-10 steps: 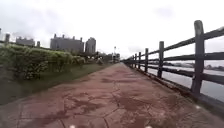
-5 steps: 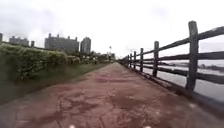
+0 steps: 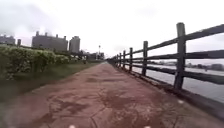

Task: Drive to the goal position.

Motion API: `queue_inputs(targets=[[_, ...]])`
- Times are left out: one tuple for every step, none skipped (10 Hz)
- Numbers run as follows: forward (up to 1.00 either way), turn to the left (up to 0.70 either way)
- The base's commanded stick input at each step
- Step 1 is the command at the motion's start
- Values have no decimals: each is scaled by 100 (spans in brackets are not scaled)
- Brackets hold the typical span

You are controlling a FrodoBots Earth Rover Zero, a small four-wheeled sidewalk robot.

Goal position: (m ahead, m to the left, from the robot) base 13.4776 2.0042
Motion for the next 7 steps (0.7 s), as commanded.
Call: queue_inputs(targets=[[100,12],[100,12],[100,12],[100,12],[100,12],[100,12],[100,12]])
